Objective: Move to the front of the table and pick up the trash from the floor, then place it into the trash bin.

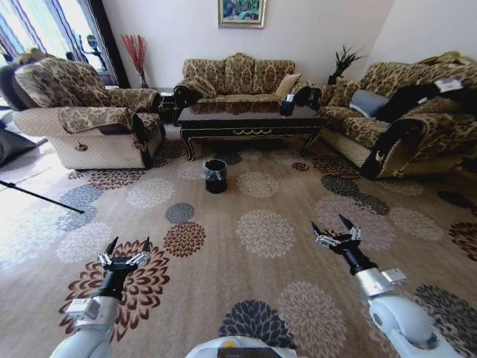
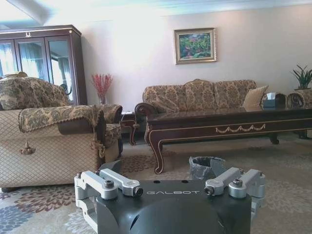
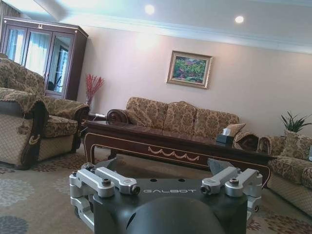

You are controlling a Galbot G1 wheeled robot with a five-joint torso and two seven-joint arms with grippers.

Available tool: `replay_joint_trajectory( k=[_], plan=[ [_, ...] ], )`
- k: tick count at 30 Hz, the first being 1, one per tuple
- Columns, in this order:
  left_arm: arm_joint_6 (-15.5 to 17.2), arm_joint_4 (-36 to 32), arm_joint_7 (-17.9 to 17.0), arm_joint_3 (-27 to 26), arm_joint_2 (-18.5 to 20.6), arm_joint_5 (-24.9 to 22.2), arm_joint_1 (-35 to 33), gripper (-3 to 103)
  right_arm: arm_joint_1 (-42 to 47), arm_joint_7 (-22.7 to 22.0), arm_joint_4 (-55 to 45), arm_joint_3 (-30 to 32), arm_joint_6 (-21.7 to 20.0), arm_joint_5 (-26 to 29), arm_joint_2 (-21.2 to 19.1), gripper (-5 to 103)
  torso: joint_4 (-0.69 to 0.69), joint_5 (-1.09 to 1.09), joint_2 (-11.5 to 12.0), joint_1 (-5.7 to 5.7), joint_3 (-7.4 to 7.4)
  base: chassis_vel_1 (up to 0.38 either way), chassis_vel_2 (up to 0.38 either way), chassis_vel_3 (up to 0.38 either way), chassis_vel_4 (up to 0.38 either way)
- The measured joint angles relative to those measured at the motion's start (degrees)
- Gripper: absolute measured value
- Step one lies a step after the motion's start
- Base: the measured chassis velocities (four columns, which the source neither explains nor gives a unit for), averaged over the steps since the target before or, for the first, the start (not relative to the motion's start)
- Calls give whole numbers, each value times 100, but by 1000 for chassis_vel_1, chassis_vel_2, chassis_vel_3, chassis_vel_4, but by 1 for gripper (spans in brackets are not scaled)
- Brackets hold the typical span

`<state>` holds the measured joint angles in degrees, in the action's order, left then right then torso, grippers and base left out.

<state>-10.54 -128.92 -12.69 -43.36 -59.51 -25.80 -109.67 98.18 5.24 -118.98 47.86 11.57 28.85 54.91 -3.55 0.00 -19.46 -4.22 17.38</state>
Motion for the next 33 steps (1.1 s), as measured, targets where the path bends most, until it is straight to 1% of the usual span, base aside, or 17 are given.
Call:
replay_joint_trajectory(
  k=[8,12,15,22,33],
  plan=[
    [0,0,0,0,0,0,0,100,0,0,0,0,0,0,0,100,0,0,-158,-57,101,0,0,0,0],
    [0,0,0,0,0,0,0,100,0,0,0,0,0,0,0,100,0,0,-294,-104,190,0,0,0,0],
    [0,0,0,0,0,0,0,100,0,0,0,0,0,0,0,100,0,0,-332,-119,213,0,0,0,0],
    [0,0,0,0,0,0,0,100,0,0,0,0,0,0,0,100,0,0,-515,-184,332,0,0,0,0],
    [0,0,0,0,0,0,0,100,0,0,0,0,0,0,0,100,0,0,-742,-280,460,0,0,0,0]
  ],
)
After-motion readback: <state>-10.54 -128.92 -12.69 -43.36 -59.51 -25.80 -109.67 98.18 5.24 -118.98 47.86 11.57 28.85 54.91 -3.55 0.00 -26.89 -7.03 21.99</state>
